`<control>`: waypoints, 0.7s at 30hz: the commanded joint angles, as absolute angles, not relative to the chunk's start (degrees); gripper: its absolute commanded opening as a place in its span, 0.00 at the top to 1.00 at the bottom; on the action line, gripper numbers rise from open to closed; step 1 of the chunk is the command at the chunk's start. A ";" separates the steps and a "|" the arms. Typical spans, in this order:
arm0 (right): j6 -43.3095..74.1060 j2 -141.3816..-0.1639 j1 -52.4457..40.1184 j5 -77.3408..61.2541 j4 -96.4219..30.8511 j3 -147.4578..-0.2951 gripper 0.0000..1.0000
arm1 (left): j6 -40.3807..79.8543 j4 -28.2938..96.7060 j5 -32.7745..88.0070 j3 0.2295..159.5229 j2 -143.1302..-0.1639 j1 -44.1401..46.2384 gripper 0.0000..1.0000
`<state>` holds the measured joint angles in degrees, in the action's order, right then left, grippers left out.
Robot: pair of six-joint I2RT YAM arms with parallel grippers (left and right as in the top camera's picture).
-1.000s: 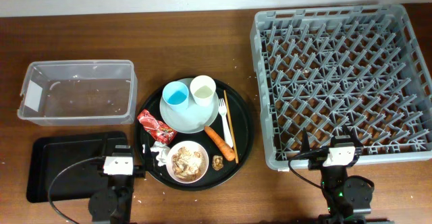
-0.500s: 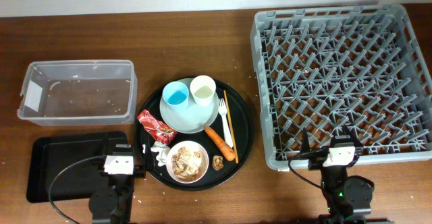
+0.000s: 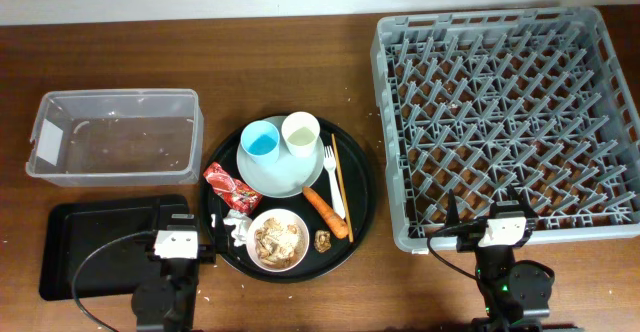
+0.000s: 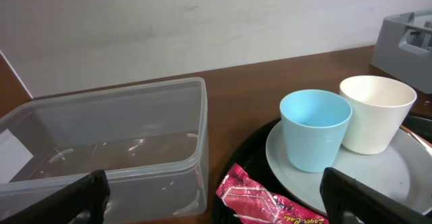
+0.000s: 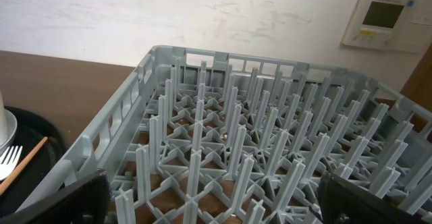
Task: Sort waste into correct bins and load items into the dishwasher rack
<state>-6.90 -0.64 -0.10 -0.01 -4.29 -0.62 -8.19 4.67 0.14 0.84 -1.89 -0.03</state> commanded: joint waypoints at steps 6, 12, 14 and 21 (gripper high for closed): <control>-7.05 -0.36 -0.36 0.30 -4.58 -0.32 0.01 | -9.34 4.80 -0.25 0.49 -2.09 -0.27 0.01; -7.05 -0.36 -0.36 0.32 -4.58 -0.32 0.01 | -9.32 4.80 -0.25 0.49 -2.09 -0.27 0.01; -7.05 -0.36 -0.36 0.30 -4.58 -0.32 0.01 | -9.32 4.80 -0.25 0.49 -2.09 -0.27 0.01; -7.05 -0.36 -0.36 0.32 -4.58 -0.32 0.01 | -9.32 4.78 -0.23 0.54 -2.09 -0.27 0.01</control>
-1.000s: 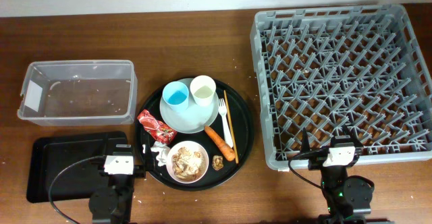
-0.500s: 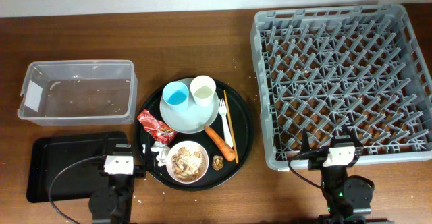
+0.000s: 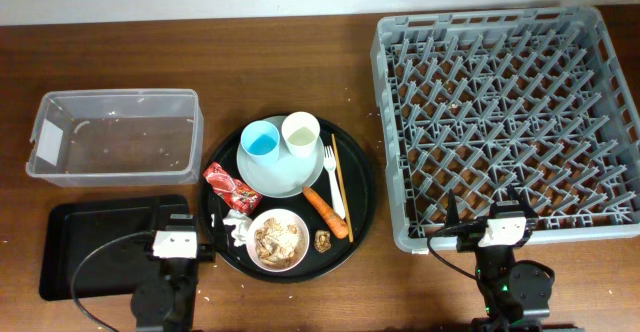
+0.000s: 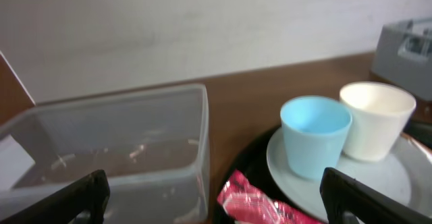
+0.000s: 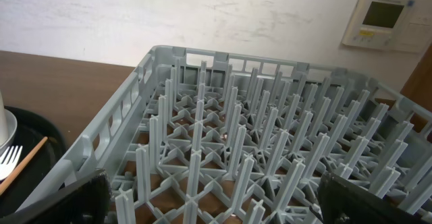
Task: Sort waste into correct bins and load items into the dishwasher rack
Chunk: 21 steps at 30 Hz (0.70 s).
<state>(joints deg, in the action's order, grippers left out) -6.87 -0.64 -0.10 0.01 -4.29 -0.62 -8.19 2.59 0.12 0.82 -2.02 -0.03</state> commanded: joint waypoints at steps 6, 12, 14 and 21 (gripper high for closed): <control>-7.05 -0.36 -0.36 0.30 -4.58 -0.32 0.01 | -4.32 11.70 11.77 8.69 -2.09 -0.27 0.01; -7.07 -0.36 -0.36 0.32 -4.58 -0.32 0.01 | -4.36 34.02 15.84 41.39 -15.14 -0.27 0.01; -7.05 -0.36 -0.36 0.32 -4.58 -0.32 0.01 | -4.36 42.52 18.90 51.20 -26.24 -0.27 0.01; -7.05 -0.36 -0.36 0.32 -4.58 -0.32 0.01 | -4.34 62.78 23.24 70.91 -58.26 -0.27 0.01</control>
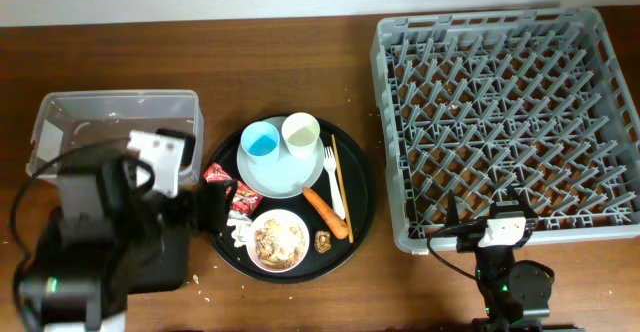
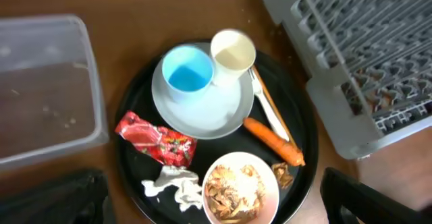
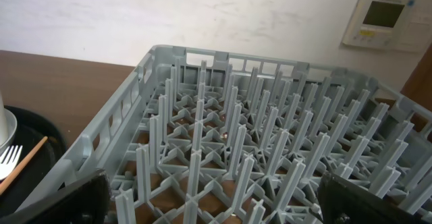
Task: Sort waste into correct bins and load items into the dishwasher rack
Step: 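Move the left gripper over the white tissue on the tray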
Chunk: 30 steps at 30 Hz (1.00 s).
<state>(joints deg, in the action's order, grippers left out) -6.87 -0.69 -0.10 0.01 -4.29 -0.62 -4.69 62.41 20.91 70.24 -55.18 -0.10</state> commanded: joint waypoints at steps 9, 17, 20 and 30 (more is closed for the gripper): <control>-7.05 -0.36 -0.36 0.30 -4.58 -0.32 0.01 | 15.97 72.34 10.22 70.85 -60.64 5.02 0.99; -7.07 -0.36 -0.36 0.30 -4.58 -0.32 0.01 | 31.75 69.47 -5.63 70.32 -68.29 35.18 1.00; -7.05 -0.36 -0.36 0.30 -4.58 -0.32 0.01 | 31.73 67.05 -5.10 70.32 -78.98 39.33 0.60; -7.05 -0.36 -0.36 0.30 -4.58 -0.32 0.01 | 35.18 63.26 -12.93 70.32 -89.41 45.19 0.85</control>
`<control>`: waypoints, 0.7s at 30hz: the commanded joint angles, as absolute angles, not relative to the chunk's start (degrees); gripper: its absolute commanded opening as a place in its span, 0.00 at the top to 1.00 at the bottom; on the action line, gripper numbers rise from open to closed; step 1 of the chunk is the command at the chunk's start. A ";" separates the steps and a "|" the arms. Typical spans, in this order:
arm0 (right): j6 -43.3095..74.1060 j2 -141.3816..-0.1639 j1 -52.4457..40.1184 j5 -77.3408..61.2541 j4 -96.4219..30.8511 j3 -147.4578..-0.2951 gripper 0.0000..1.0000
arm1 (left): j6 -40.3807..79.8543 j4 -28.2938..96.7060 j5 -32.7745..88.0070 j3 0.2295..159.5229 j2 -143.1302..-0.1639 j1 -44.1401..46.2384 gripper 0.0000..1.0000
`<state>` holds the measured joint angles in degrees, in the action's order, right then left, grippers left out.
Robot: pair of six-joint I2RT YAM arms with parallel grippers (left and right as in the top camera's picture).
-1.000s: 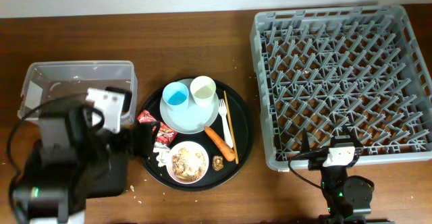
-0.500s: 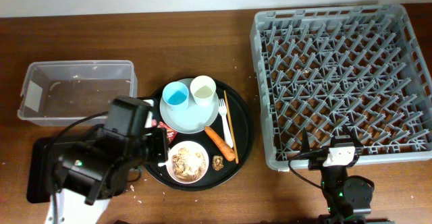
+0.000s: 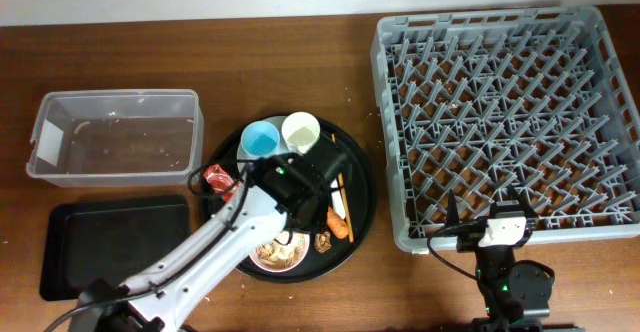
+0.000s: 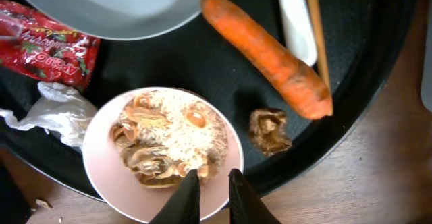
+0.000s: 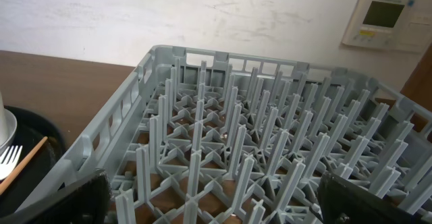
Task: Sort waste into correct bins and load items into the dishwasher rack
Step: 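Move the left gripper over the white tissue on the tray, then grasp the white tissue with the left gripper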
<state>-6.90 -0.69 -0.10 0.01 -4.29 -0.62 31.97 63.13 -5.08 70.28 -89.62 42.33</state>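
My left gripper (image 4: 212,177) hangs low over the round black tray (image 4: 202,69), its fingers drawn together with nothing between them, tips above the near right side of the pink bowl of rice and scraps (image 4: 165,146). A carrot (image 4: 270,55), a brown scrap (image 4: 270,131), a white fork (image 4: 297,15), a chopstick (image 4: 317,28), a red wrapper (image 4: 40,42), a crumpled tissue (image 4: 40,109) and a pale plate (image 4: 115,1) lie around it. The blue cup (image 3: 262,139) and white cup (image 3: 300,130) stand on the plate. My right gripper (image 5: 212,197) stands open at the grey rack (image 5: 256,136).
A clear plastic bin (image 3: 115,137) stands at the left, with a black tray bin (image 3: 110,242) in front of it. The grey dishwasher rack (image 3: 500,112) fills the right side. My left arm reaches across the tray and hides part of the plate and bowl.
My left gripper was high at the left, wide open, with the whole tray below it. Now it is low over the bowl with its fingers shut. The right arm has not moved.
My left gripper first rested open by the black bin, facing the clear bin and the cups. Then it was raised high at the left, still open. Now it is shut above the bowl on the tray. Nothing on the tray has moved; my right gripper stayed open at the rack.
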 commanded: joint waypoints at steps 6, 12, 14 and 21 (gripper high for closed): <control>-7.05 -0.36 -0.36 0.32 -4.58 -0.32 0.01 | 31.55 67.46 -19.51 75.83 -86.91 38.72 0.78; -7.05 -0.36 -0.36 0.30 -4.58 -0.32 0.01 | 31.66 76.05 -10.24 76.51 -84.62 20.32 0.61; -7.05 -0.36 -0.36 0.30 -4.58 -0.32 0.01 | 33.43 75.55 -9.19 75.79 -84.62 17.98 0.61; -7.05 -0.36 -0.36 0.30 -4.58 -0.32 0.01 | 49.91 69.76 -10.57 67.75 -84.60 16.08 0.63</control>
<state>-6.90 -0.69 -0.10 0.01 -4.29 -0.62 46.00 73.23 -12.45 73.78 -85.14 16.29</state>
